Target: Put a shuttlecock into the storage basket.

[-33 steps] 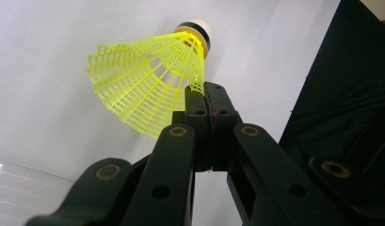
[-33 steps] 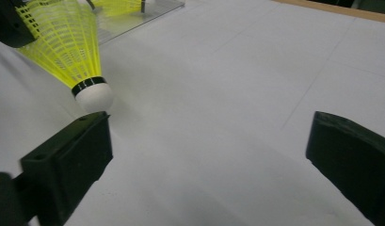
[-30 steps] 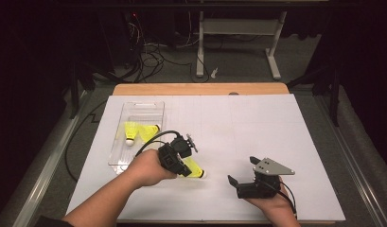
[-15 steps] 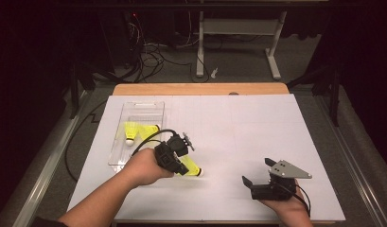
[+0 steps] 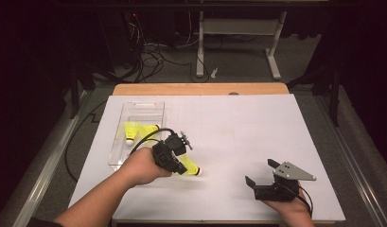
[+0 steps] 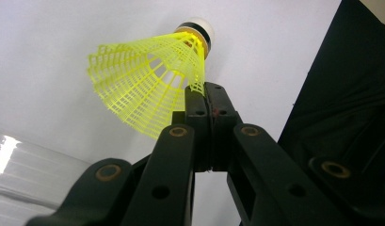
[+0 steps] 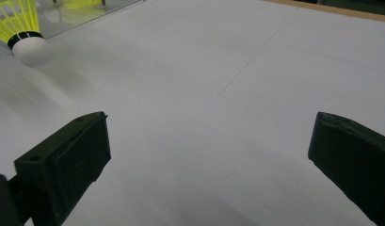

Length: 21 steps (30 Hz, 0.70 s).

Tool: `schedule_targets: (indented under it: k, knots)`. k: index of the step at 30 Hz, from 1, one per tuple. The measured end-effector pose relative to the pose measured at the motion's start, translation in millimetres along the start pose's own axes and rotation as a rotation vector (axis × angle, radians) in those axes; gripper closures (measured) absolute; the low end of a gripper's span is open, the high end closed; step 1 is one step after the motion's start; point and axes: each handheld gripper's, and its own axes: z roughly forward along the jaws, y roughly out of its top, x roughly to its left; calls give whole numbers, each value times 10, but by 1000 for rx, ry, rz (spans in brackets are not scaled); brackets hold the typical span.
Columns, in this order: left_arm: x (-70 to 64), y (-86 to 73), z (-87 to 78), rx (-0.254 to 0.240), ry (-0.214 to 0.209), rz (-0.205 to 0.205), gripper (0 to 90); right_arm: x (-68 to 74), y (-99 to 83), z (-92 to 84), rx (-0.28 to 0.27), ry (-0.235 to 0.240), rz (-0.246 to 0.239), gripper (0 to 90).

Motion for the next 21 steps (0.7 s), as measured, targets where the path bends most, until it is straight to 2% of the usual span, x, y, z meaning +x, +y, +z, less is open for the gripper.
schedule_targets:
  k: [5,19,21]
  knots:
    - [20,5,-63,-2,1,-3,900,35,6,24,1,9,-11,4]
    - [67,-14,-265,4,2,-11,900,17,-17,27,4,13,-13,3]
    - [59,-7,-289,2,5,-2,900,19,-18,29,8,10,-12,4]
